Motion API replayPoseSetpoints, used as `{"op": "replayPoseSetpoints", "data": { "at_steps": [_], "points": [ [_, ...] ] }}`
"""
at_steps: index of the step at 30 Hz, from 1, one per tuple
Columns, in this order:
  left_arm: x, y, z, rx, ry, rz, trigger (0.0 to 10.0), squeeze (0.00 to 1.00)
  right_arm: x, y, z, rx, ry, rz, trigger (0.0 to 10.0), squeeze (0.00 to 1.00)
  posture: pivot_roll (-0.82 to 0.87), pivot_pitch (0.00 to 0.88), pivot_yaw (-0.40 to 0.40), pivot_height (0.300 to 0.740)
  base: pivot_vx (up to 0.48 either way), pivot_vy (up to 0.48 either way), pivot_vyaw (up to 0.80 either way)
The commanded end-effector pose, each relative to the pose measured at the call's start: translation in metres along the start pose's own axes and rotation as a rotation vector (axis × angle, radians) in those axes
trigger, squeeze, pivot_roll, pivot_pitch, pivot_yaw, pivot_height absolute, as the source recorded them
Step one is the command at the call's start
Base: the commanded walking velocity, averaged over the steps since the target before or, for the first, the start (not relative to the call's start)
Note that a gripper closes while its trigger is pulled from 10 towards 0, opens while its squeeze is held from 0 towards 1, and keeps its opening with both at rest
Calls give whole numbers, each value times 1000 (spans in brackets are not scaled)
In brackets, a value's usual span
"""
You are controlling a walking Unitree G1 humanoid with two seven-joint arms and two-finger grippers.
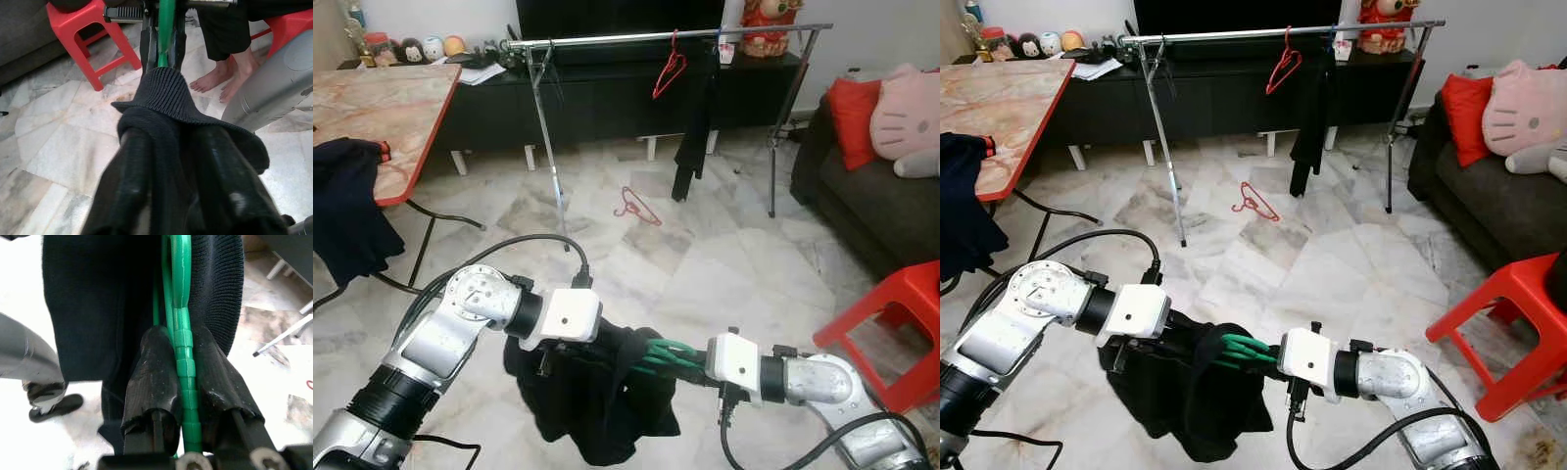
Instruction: Hang hanger
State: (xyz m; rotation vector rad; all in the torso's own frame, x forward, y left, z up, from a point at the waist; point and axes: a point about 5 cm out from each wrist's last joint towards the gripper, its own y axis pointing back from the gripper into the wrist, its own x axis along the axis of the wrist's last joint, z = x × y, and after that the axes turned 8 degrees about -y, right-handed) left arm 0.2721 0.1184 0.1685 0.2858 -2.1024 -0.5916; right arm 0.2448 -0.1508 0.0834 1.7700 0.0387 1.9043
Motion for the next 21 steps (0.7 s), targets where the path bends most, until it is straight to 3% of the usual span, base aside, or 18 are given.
{"op": "replayPoseSetpoints", "data": {
  "at_steps": [1,9,17,21],
  "points": [
    [10,5,-8,23,-38,29,10000,1000,2,0,5,-53,14,21,0,0,-48,0,-25,740,0,0,0],
    [11,4,-14,68,-42,28,10000,1000,3,-3,14,-149,21,55,0,0,-44,0,-28,740,0,0,0],
    [9,2,-20,121,-71,-12,10000,1000,4,-7,14,-161,23,71,0,0,-45,0,-29,740,0,0,0],
    [3,0,-30,234,-141,-104,10000,1000,3,-10,13,-167,16,77,0,0,-45,0,-30,740,0,0,0]
  ]
}}
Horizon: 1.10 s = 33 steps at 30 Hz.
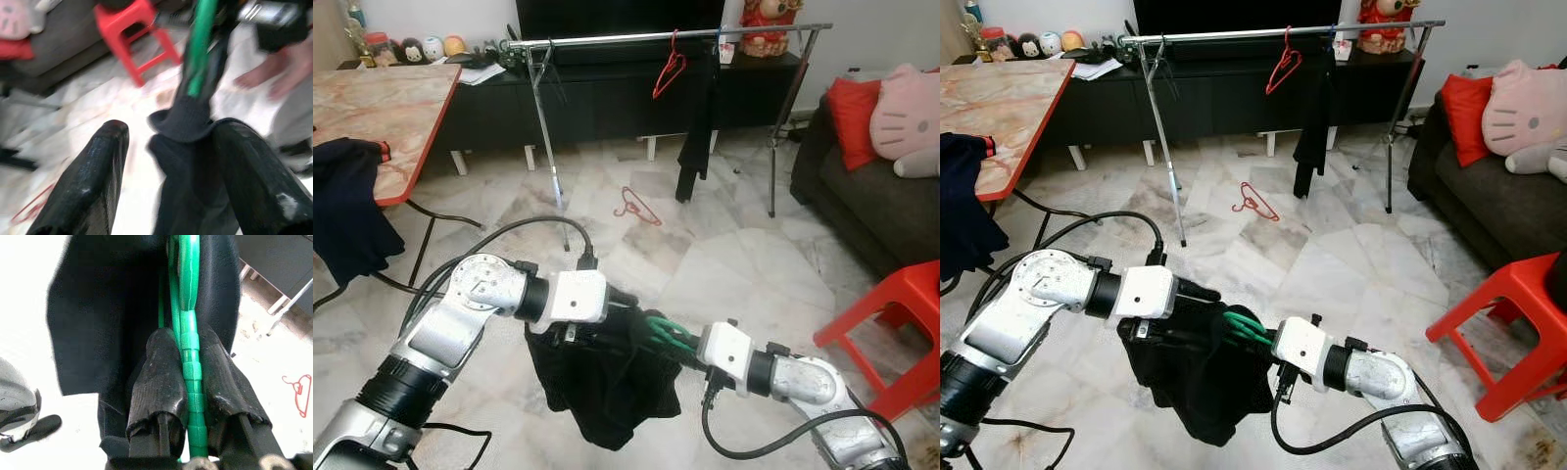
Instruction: Hang hanger
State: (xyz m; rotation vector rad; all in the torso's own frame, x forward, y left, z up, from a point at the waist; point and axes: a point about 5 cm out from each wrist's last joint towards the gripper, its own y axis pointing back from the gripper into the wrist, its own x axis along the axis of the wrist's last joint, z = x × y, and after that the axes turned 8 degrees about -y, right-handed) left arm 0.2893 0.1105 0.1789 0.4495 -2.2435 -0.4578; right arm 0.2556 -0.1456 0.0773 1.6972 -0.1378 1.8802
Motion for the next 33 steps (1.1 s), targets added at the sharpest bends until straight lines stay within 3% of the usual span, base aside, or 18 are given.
{"op": "replayPoseSetpoints", "data": {
  "at_steps": [1,2,3,4,11,21,33],
  "points": [
    [0,-1,-10,75,-72,-40,10000,1000,6,-1,5,-24,23,34,0,0,-45,0,-30,740,0,0,0],
    [0,-3,-12,111,-92,-50,10000,1000,6,-2,5,-27,23,35,0,0,-45,0,-30,740,0,0,0],
    [-1,-3,-14,140,-107,-59,10000,784,6,-2,5,-28,22,38,0,0,-45,0,-30,740,0,0,0],
    [-2,-3,-16,161,-117,-65,10000,0,6,-3,5,-30,22,39,0,0,-45,0,-30,740,0,0,0],
    [-10,2,-21,280,-103,-102,10000,0,7,-3,8,-64,23,45,0,0,-47,0,-32,740,0,0,0],
    [-18,4,-32,466,-122,-166,10000,0,6,-2,31,-231,13,48,0,0,-42,0,-42,740,0,0,0],
    [-12,2,-37,559,-102,-118,10000,0,-3,0,36,-298,1,31,0,0,-44,0,-43,740,0,0,0]
  ]
}}
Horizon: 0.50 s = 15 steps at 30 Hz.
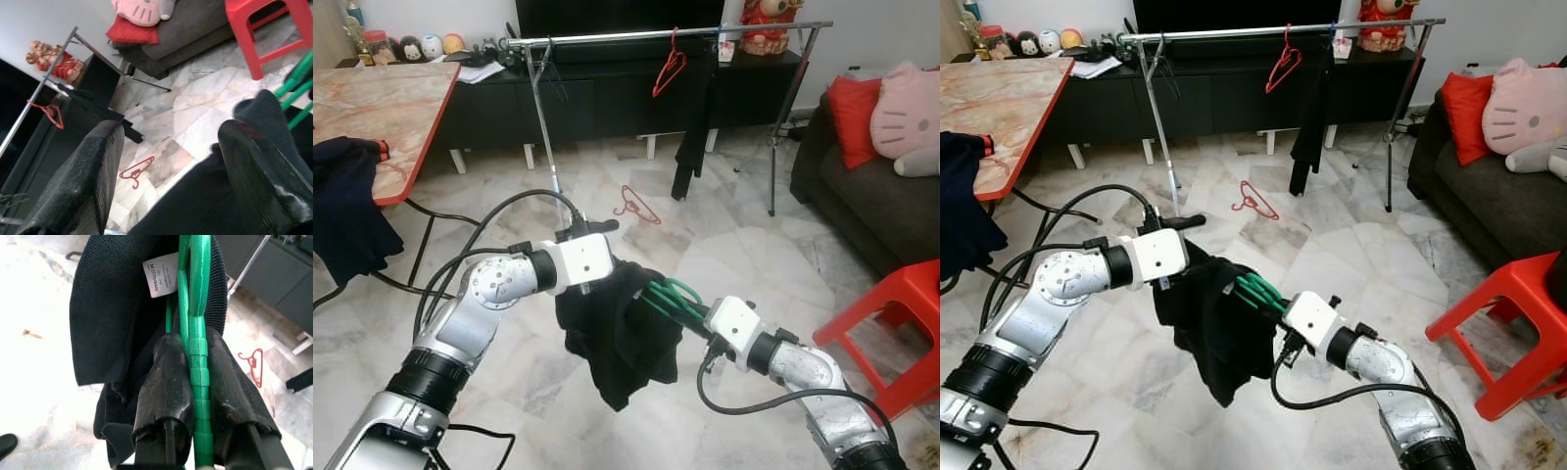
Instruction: Hang hanger
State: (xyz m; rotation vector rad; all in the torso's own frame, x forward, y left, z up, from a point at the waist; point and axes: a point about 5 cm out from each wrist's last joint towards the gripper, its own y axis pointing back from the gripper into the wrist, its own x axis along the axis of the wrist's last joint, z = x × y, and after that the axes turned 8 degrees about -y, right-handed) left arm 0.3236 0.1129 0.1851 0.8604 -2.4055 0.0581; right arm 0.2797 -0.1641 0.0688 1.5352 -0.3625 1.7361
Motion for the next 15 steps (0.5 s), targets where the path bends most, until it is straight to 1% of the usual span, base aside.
{"op": "replayPoseSetpoints", "data": {
  "at_steps": [1,5,8,9,10,11,12,13,15],
  "points": [
    [6,-1,-10,58,-39,9,10000,0,12,-4,7,-34,19,59,0,0,-44,0,-43,740,0,0,0],
    [5,-4,-11,82,-54,-25,10000,0,12,-6,8,-50,18,65,0,0,-40,0,-44,740,0,0,0],
    [0,-3,-6,74,-29,-52,10000,0,15,-6,15,-107,22,73,0,0,-42,0,-42,740,0,0,0],
    [0,-3,-6,74,-29,-52,10000,0,15,-6,15,-107,22,73,0,0,-42,0,-42,740,0,0,0],
    [-1,-2,-5,71,-22,-55,10000,0,15,-6,18,-122,23,73,0,0,-42,0,-42,740,0,0,0],
    [-5,0,-5,77,-4,-70,10000,0,16,-6,25,-182,14,72,0,0,-48,0,-41,740,0,0,0],
    [-5,0,-5,77,-4,-70,10000,0,16,-6,25,-182,14,72,0,0,-48,0,-41,740,0,0,0],
    [-8,2,-3,74,9,-93,10000,0,17,-6,32,-232,-7,81,0,0,-43,0,-38,740,0,0,0],
    [-12,3,1,67,27,-117,10000,0,18,-8,35,-259,-16,82,0,0,-43,0,-38,740,0,0,0]
  ]
}}
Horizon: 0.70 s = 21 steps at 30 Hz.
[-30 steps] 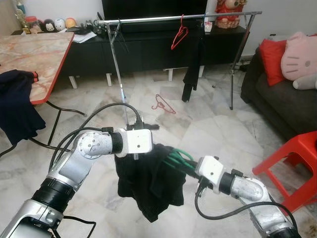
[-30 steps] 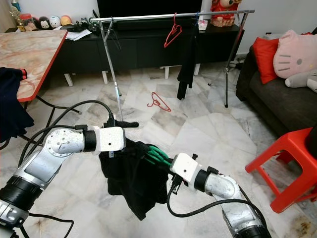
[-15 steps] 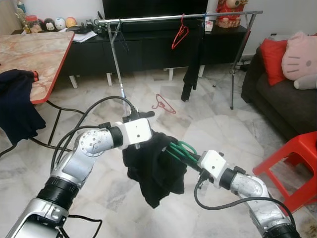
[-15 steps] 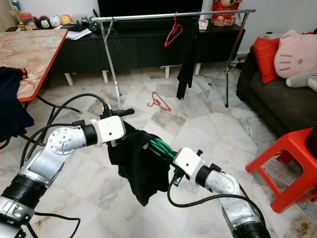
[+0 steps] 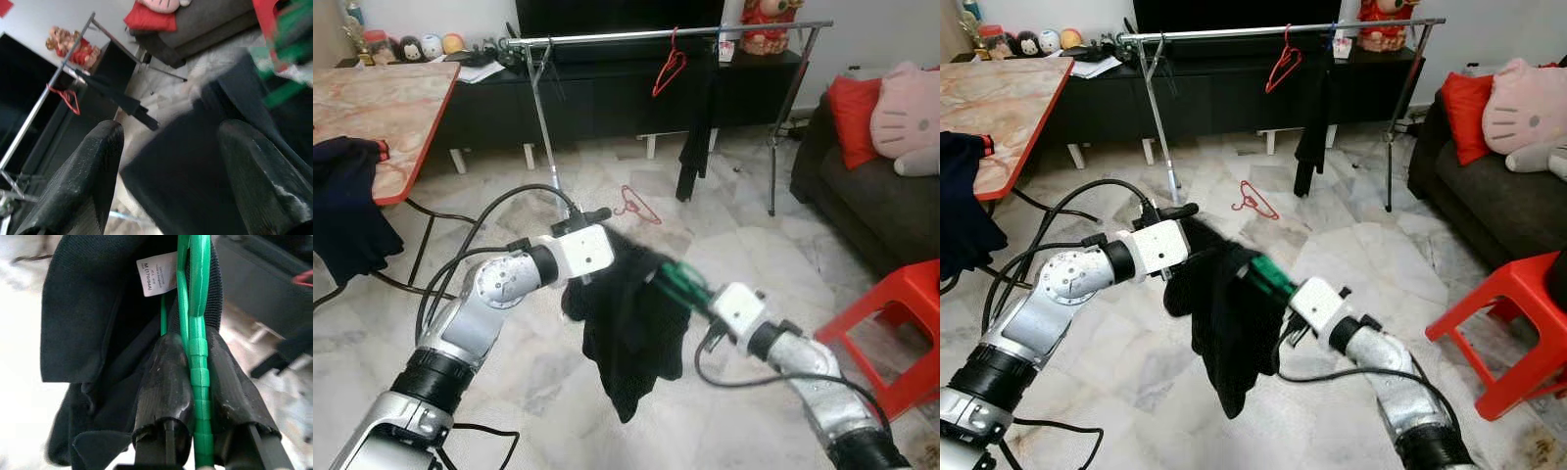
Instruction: Hang hanger
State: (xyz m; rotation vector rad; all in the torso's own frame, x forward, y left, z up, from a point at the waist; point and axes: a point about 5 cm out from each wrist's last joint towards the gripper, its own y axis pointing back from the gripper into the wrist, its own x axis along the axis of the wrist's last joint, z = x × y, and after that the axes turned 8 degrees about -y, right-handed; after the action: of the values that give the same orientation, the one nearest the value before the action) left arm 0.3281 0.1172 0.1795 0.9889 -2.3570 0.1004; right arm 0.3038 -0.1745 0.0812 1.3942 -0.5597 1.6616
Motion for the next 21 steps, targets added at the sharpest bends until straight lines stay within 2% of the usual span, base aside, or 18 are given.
{"op": "replayPoseSetpoints", "data": {
  "at_steps": [1,6,7,8,10,14,17,21],
  "points": [
    [-7,4,3,7,29,-44,10000,0,9,-5,7,-57,7,37,0,0,-43,0,-37,740,0,0,0],
    [-11,8,7,25,90,-64,10000,0,11,-9,6,-56,2,46,0,0,-38,0,-41,740,0,0,0],
    [-11,9,8,36,126,-63,10000,0,12,-10,6,-57,2,50,0,0,-37,0,-42,740,0,0,0],
    [-11,9,10,49,203,-50,10000,0,12,-11,6,-59,-3,55,0,0,-37,0,-42,740,0,0,0],
    [-10,8,14,44,243,-44,10000,0,12,-12,7,-69,-4,54,0,0,-40,0,-42,740,0,0,0],
    [-8,6,23,16,282,-51,10000,0,12,-14,10,-86,-3,49,0,0,-39,0,-43,740,0,0,0],
    [0,3,35,-38,343,-18,10000,0,15,-17,8,-74,-19,68,0,0,-42,0,-44,740,0,0,0],
    [3,1,40,-54,371,-17,10000,0,18,-19,6,-68,-17,79,0,0,-42,0,-44,740,0,0,0]
  ]
}}
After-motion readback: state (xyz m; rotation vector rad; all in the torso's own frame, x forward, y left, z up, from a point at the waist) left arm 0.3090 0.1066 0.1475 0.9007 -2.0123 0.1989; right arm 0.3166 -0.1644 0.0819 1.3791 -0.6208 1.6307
